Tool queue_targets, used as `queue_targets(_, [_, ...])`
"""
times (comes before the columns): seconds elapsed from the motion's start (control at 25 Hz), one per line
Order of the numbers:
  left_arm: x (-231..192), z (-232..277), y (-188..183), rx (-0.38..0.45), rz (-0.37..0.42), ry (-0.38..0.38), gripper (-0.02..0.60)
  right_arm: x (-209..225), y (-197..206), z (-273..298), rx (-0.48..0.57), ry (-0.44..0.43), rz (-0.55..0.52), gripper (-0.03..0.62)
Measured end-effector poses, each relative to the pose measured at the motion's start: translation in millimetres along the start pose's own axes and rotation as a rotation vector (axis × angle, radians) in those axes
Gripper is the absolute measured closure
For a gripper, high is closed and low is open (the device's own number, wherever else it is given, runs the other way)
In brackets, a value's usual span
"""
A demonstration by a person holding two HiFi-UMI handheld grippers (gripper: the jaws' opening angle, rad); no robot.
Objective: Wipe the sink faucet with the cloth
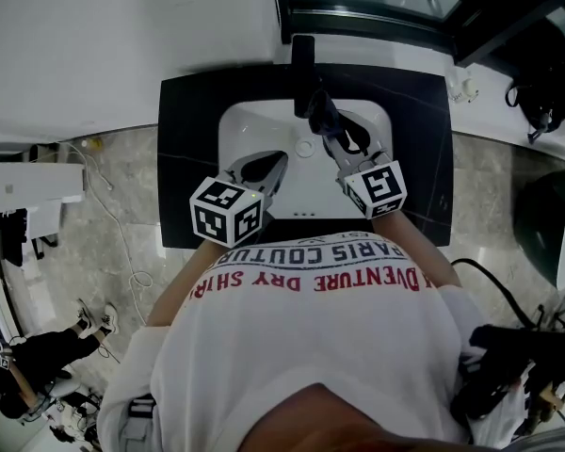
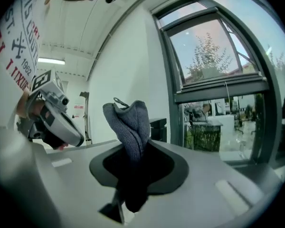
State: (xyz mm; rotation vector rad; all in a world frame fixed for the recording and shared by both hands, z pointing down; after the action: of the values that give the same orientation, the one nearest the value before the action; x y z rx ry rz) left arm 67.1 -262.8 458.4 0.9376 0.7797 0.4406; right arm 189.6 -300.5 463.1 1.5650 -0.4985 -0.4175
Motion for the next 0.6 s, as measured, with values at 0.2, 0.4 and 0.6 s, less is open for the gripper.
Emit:
queue_targets(0.2, [2, 2, -1, 0.006, -0.006, 0.005, 0.58, 3, 9, -1, -0.008, -0.014, 0.068, 0.515])
queue_targets(0.4, [-3, 2, -3, 0.012, -0.018, -0.005, 0.58, 9, 15, 8, 0.0, 0.016, 0.139, 0.515])
queue_targets(0.6, [-10, 6, -1, 0.006, -0.028, -0.014, 0.58, 18, 19, 23, 0.003, 0.027, 0.165, 0.516])
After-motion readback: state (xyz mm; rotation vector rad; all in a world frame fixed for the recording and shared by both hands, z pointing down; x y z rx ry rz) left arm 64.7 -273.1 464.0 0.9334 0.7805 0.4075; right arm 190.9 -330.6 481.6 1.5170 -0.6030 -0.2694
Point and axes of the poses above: the fingertips, and each gripper's own axes: z forward along the fingers, x to its right, y out of its underside, the point moved 3 cm from there along -z, backward along the fingers, and after that the axes turned 12 degrees about x, right-handed, at the moved point
